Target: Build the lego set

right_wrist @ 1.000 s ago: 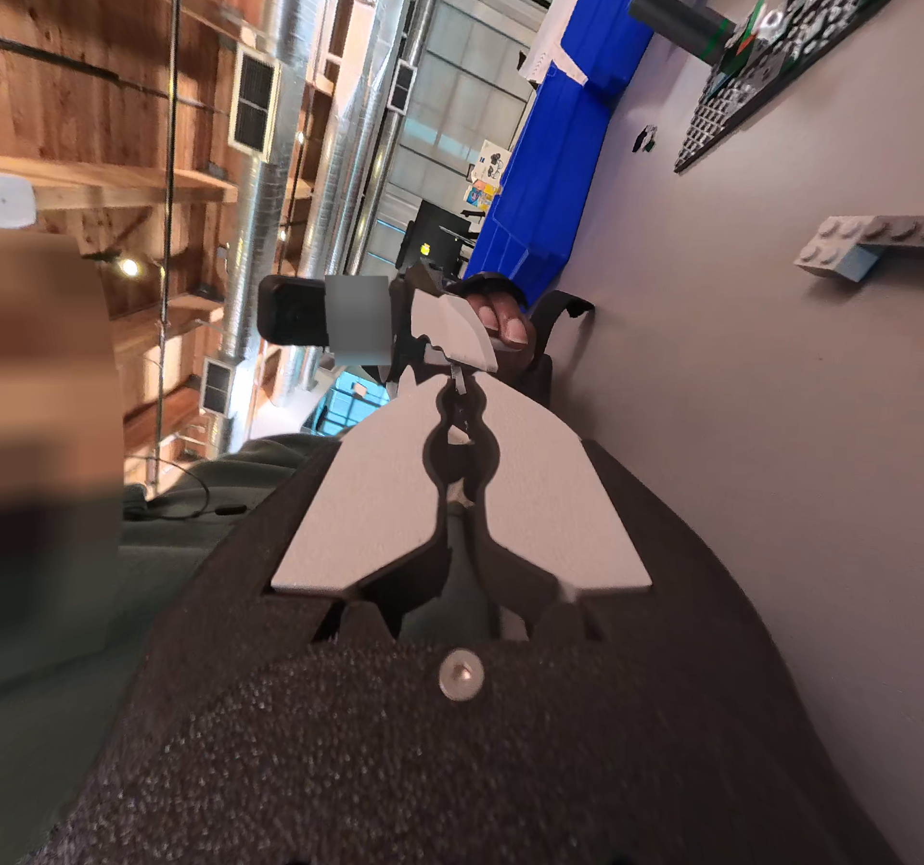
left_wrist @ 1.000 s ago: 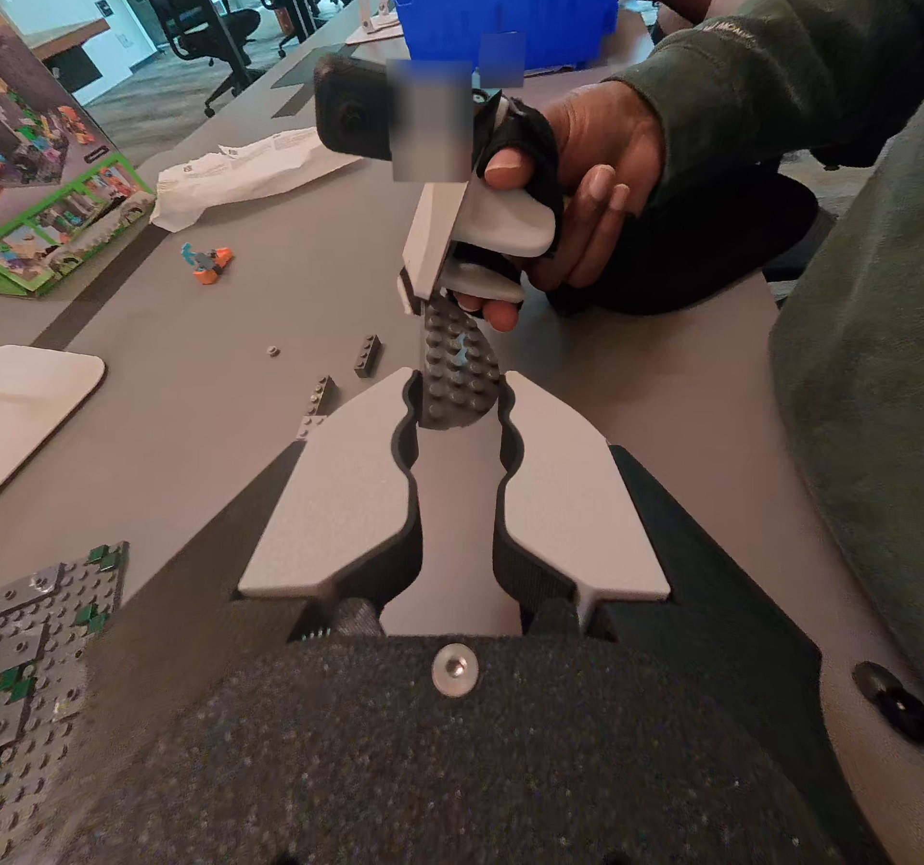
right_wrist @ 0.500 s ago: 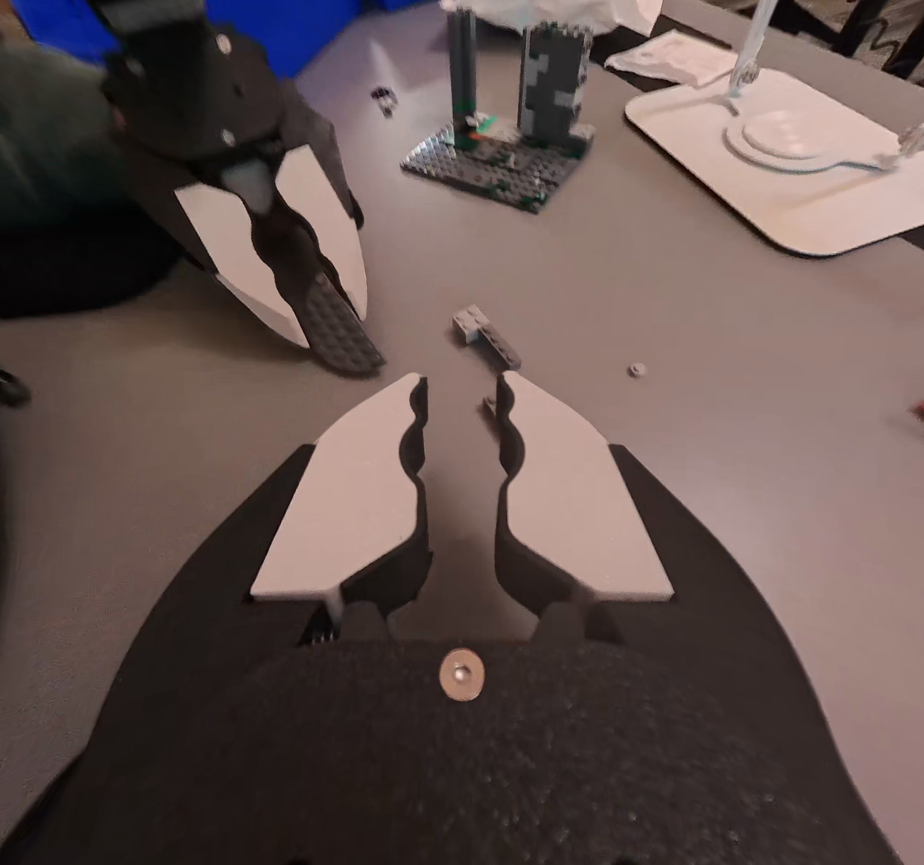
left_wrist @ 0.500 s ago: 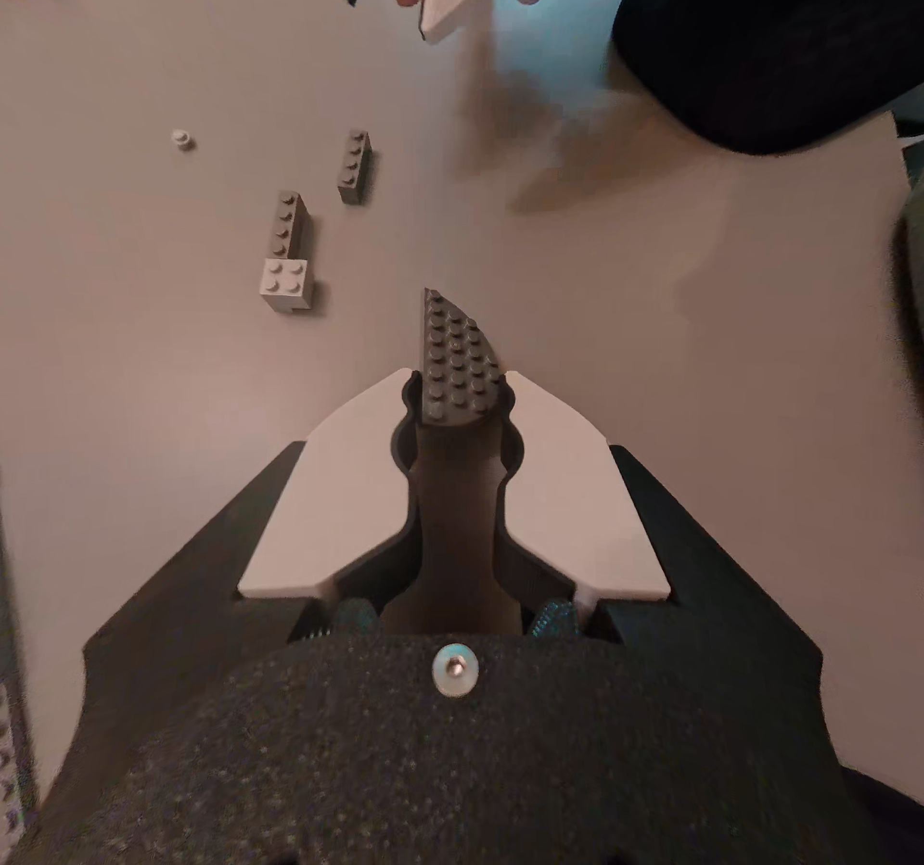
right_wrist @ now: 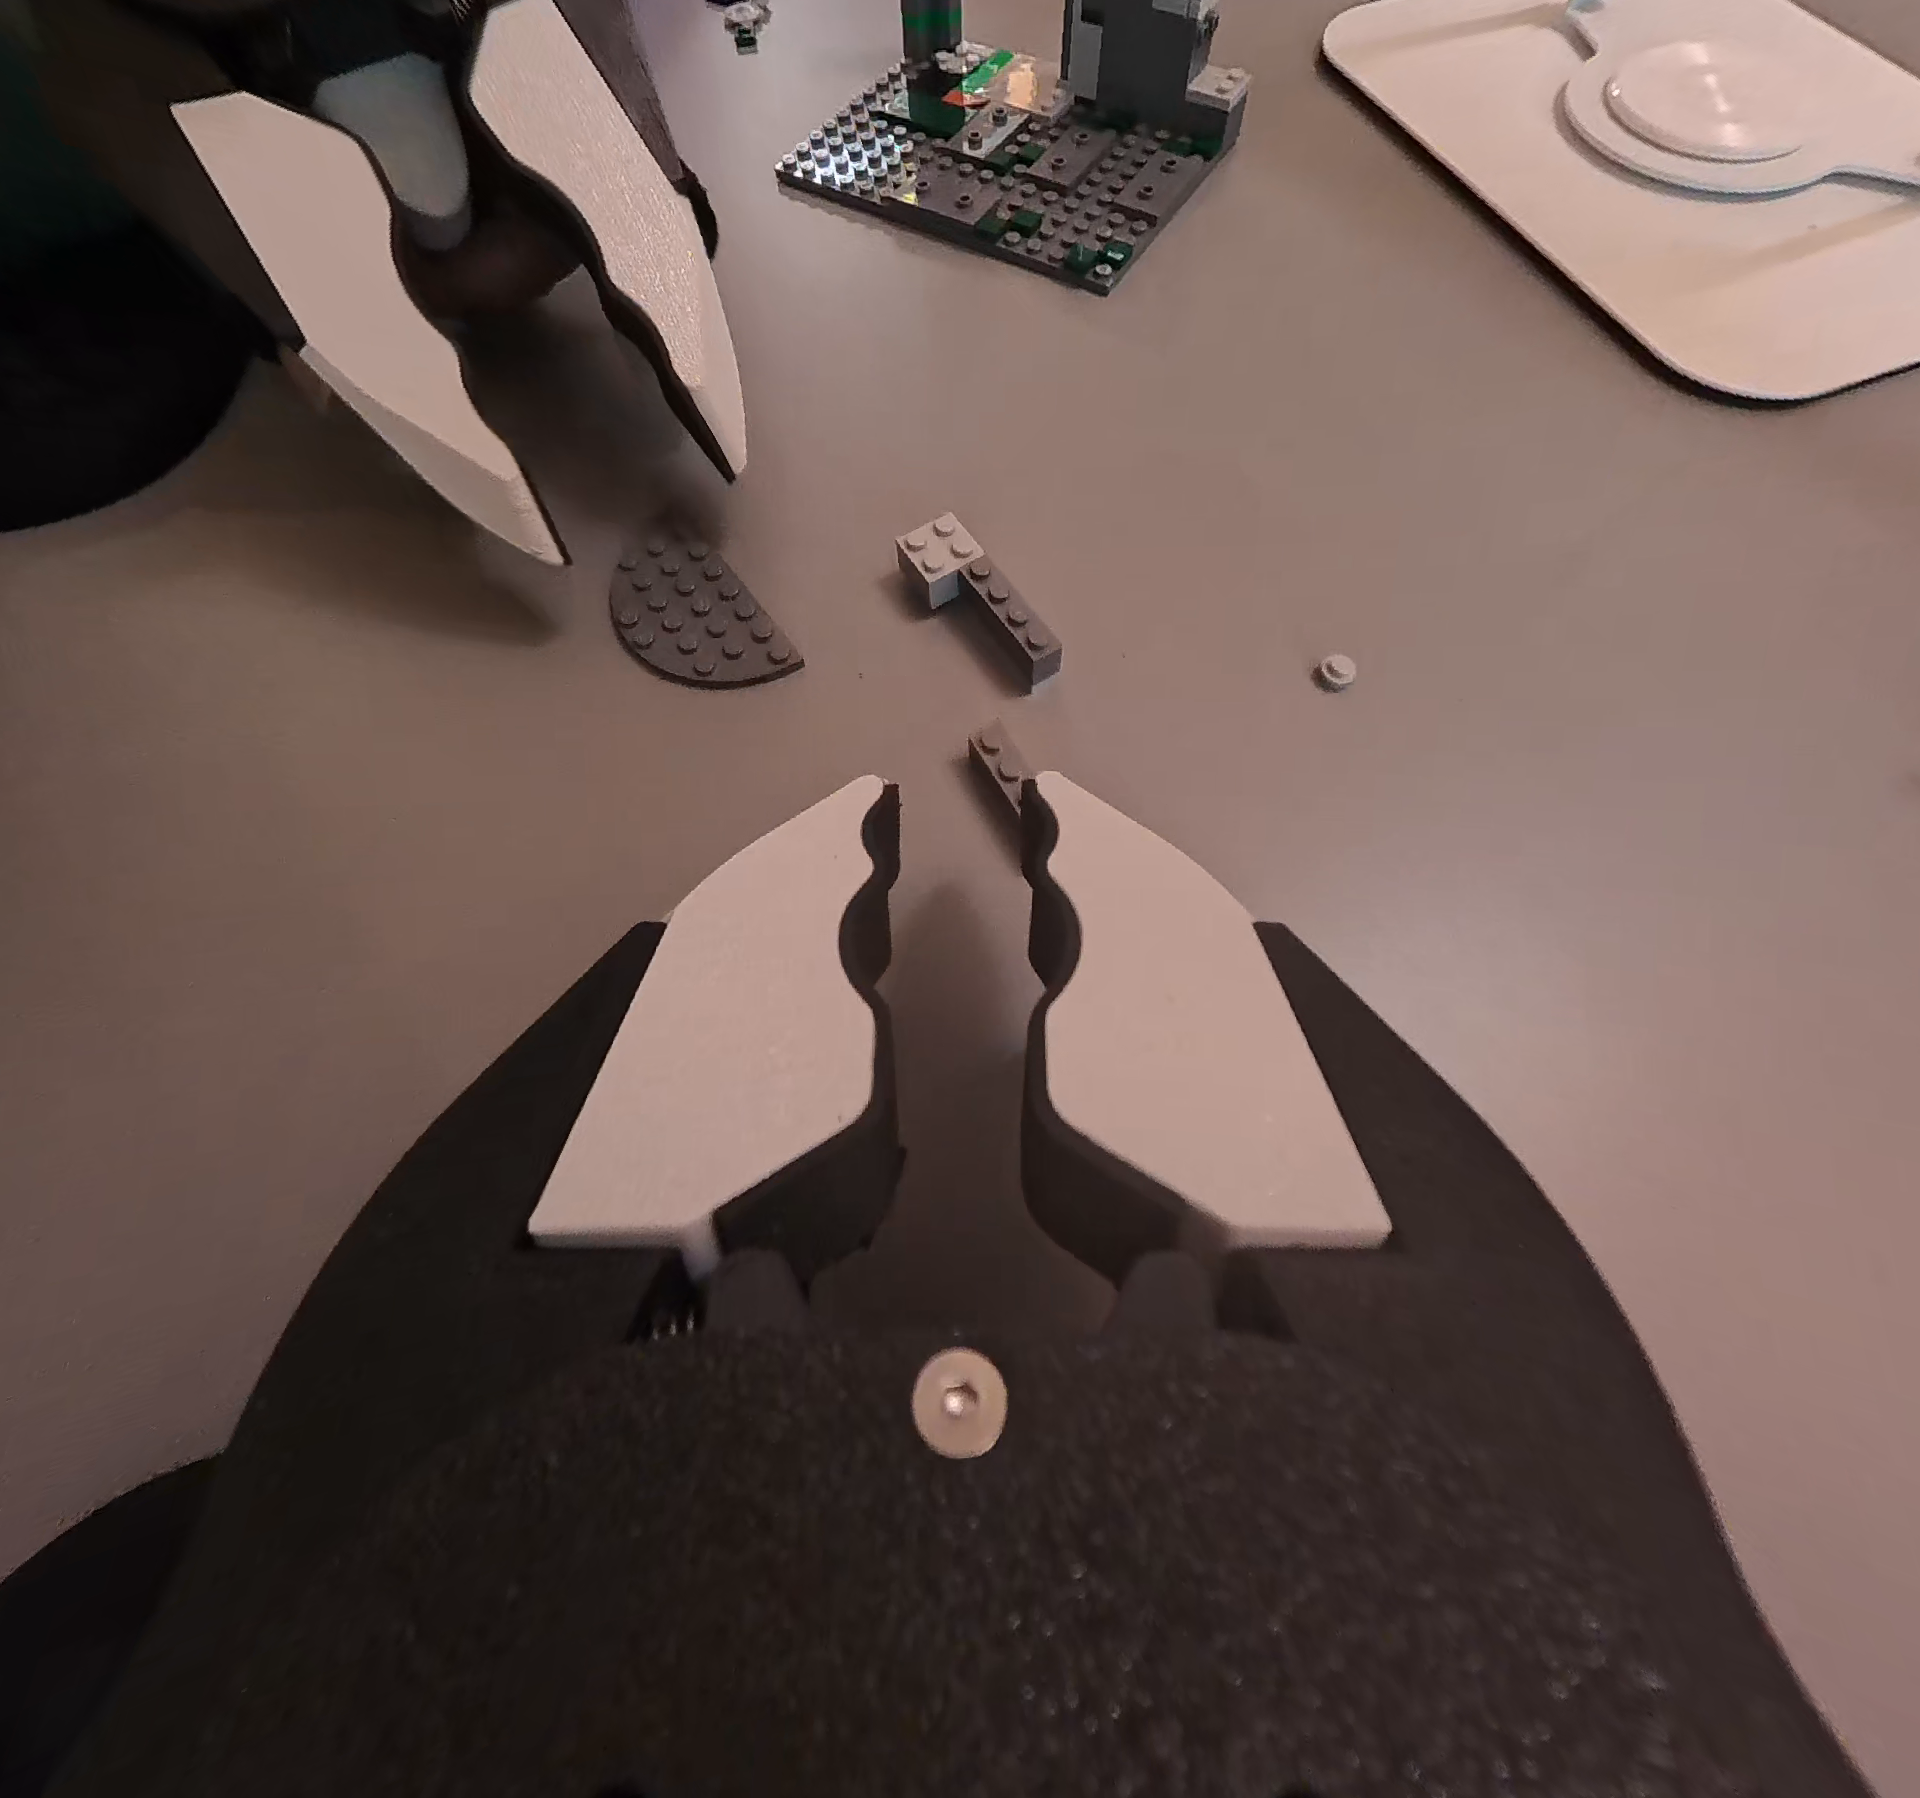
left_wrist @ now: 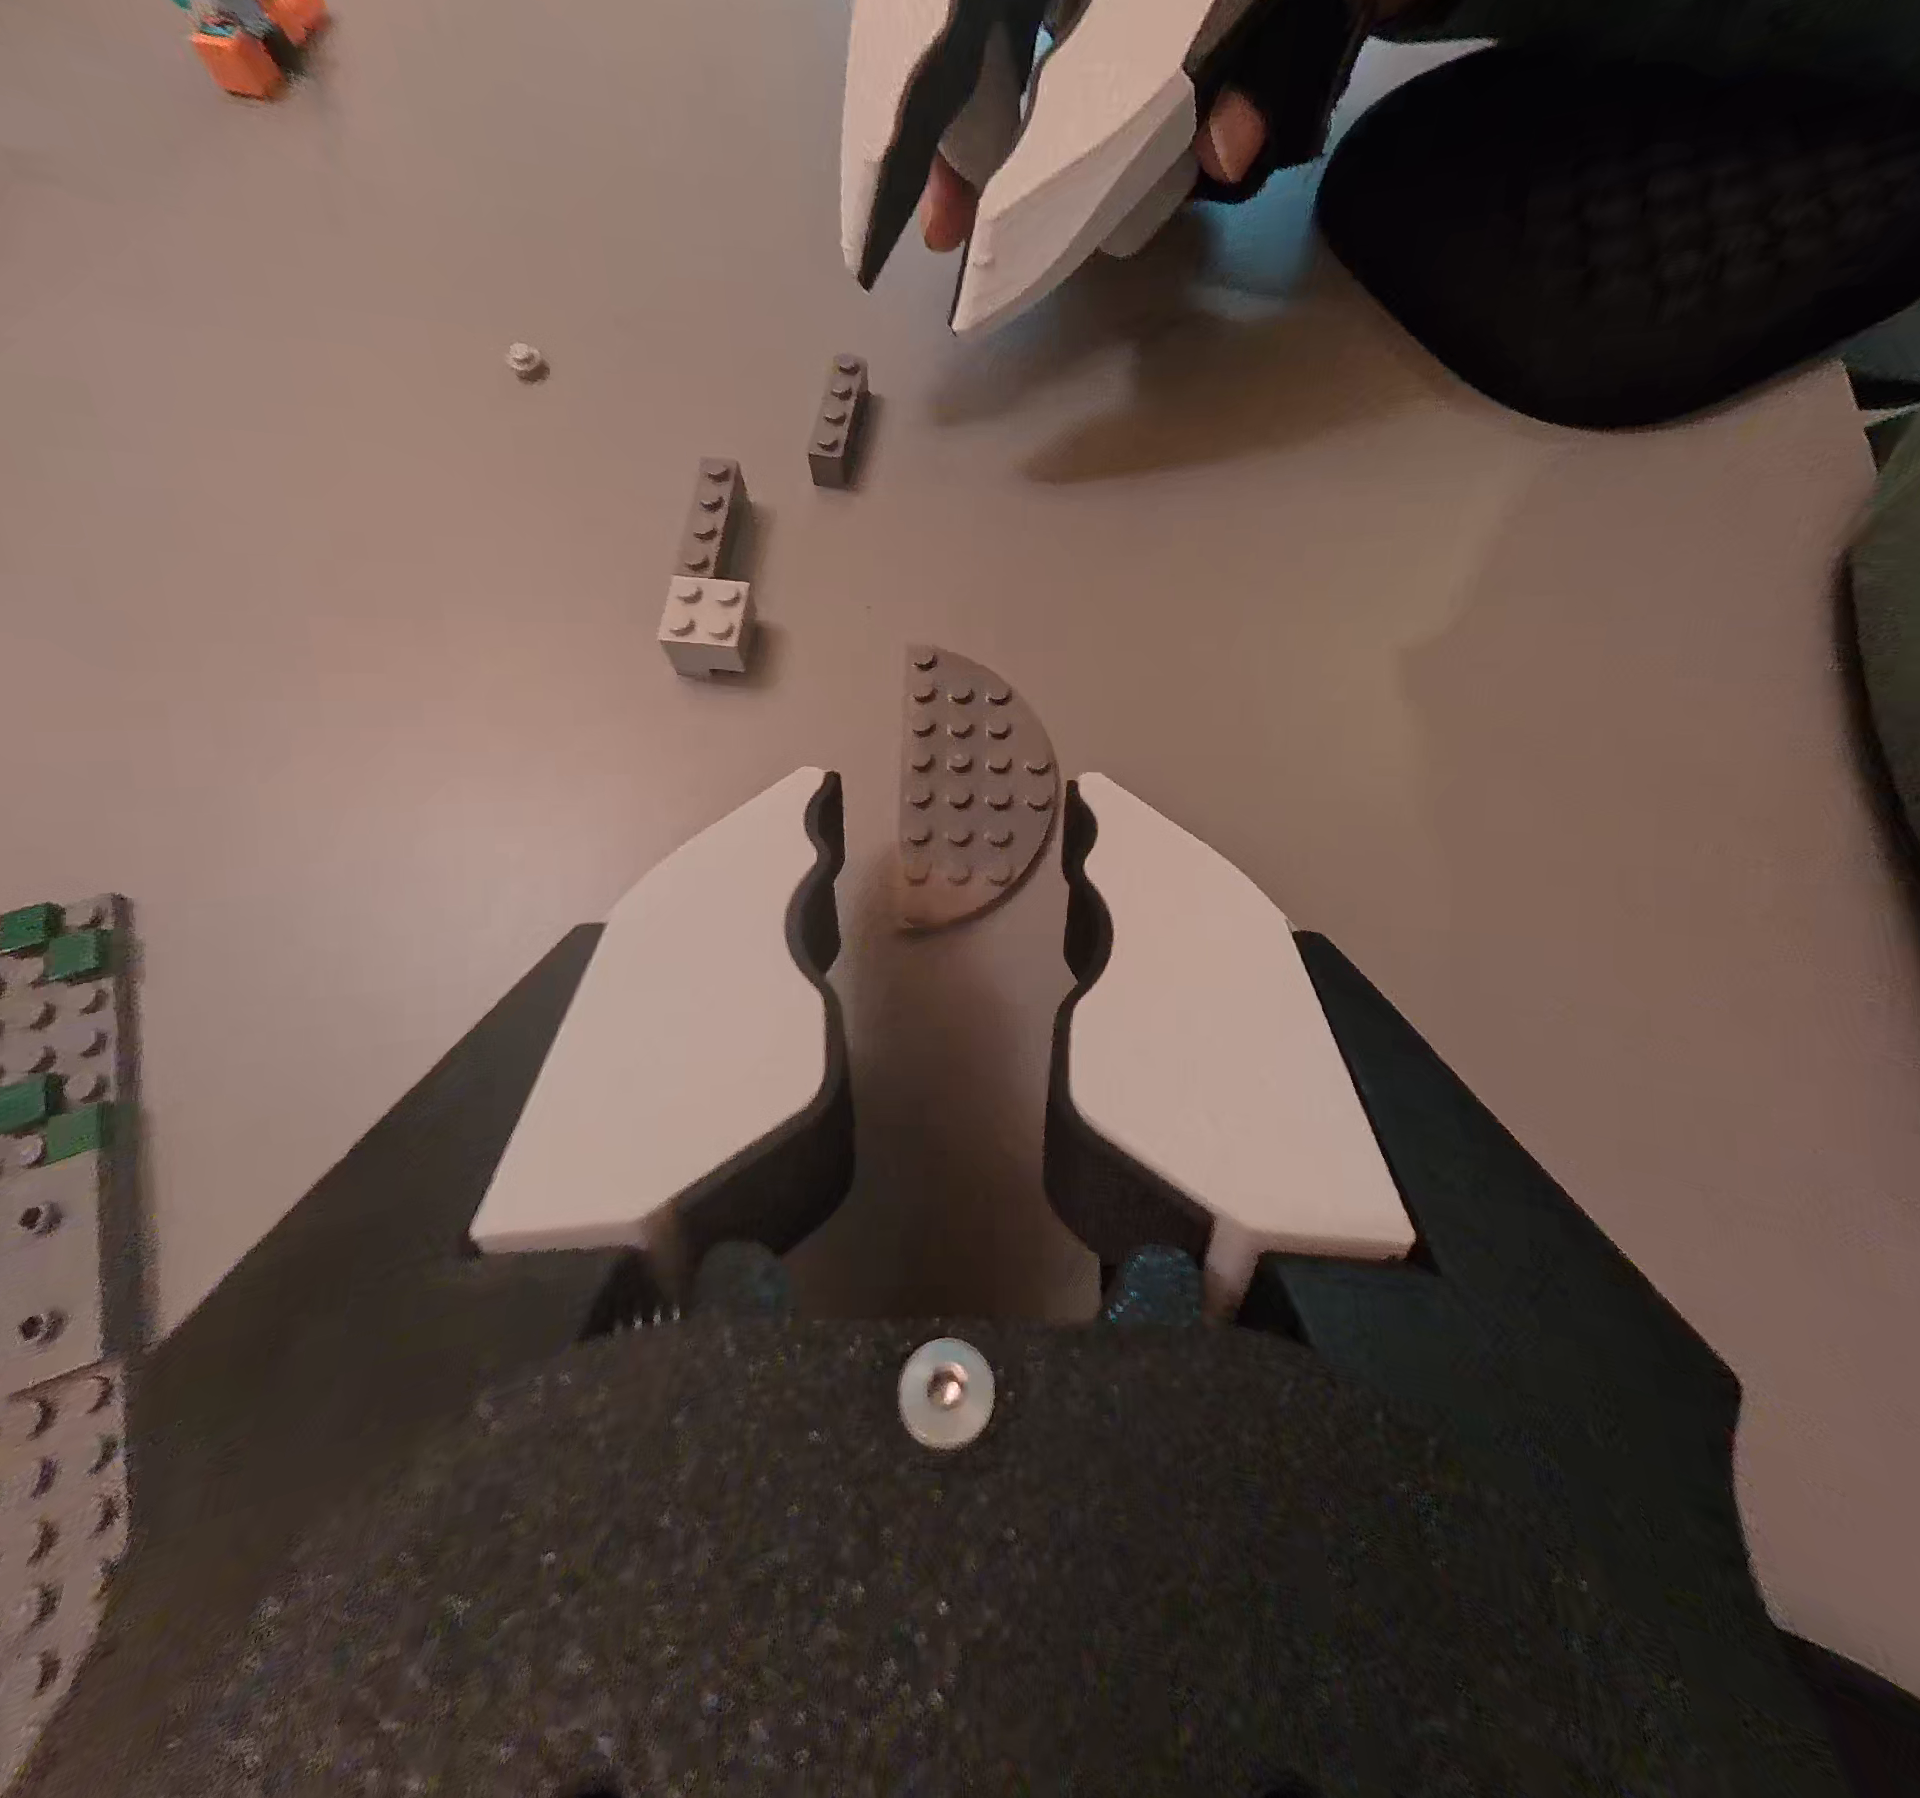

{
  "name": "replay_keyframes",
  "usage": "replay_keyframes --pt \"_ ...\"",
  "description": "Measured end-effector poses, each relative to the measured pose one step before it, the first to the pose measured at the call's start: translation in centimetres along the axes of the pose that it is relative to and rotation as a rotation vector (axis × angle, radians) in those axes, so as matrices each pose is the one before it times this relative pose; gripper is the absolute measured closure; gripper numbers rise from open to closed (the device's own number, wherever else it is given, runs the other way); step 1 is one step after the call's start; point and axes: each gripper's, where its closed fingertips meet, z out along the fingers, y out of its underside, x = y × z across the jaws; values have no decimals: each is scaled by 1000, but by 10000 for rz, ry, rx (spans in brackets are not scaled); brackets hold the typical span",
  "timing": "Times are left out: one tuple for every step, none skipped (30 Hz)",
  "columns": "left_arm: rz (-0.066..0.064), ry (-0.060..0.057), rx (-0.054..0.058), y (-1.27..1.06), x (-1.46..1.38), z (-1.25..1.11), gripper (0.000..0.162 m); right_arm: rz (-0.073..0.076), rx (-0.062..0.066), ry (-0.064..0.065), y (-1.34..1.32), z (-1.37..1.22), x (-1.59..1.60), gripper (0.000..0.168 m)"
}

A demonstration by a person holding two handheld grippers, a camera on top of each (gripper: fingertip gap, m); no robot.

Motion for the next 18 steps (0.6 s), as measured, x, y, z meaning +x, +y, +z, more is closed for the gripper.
replay_keyframes --pt "11 -159 103 -144 -276 -89 124 -77 22 1 -104 46 -39 147" --pt "48 -220 67 -164 -407 -26 126 -129 7 -22 -153 68 -33 147" --pt "60 -165 12 -135 -348 32 127 -201 -37 -67 -171 115 -33 148" --pt "47 -144 -60 -73 -341 80 127 -310 -98 -118 -216 166 -25 148" --pt "45 -166 -51 -82 -368 101 127 -465 -175 -150 -224 241 3 148" --pt "24 -110 10 -114 -279 133 128 -618 -298 -138 -94 339 189 148" --pt "-28 -21 40 -101 -105 119 128 -645 -422 -141 88 452 329 149" --pt "-49 -14 32 -60 -30 85 129 -572 -390 -181 70 503 307 149" --pt "4 -79 17 0 -36 12 130 -436 -305 -244 -44 508 182 149" --pt "72 -107 -21 96 7 -74 131 -300 -276 -253 -95 518 125 149" --pt "104 -139 -19 147 12 -124 132 -257 -261 -243 -58 516 92 148" --pt "115 -133 9 151 29 -152 134 -235 -222 -130 -47 486 178 148" --pt "107 -89 17 152 81 -151 135 -183 -191 -46 -7 470 241 149" --pt "75 -110 32 118 8 -134 136 -112 -157 -101 8 440 96 149" --pt "51 -99 57 40 -37 -146 137 -33 -80 -167 -48 394 -56 149" --pt "6 -8 69 -44 17 -129 137 33 -34 -139 -64 350 -55 149" --pt "-53 17 87 -105 -21 -111 137 62 -47 -71 -3 268 32 150" --pt "-54 -33 117 -167 -117 -89 138 55 0 -65 -47 153 17 156"
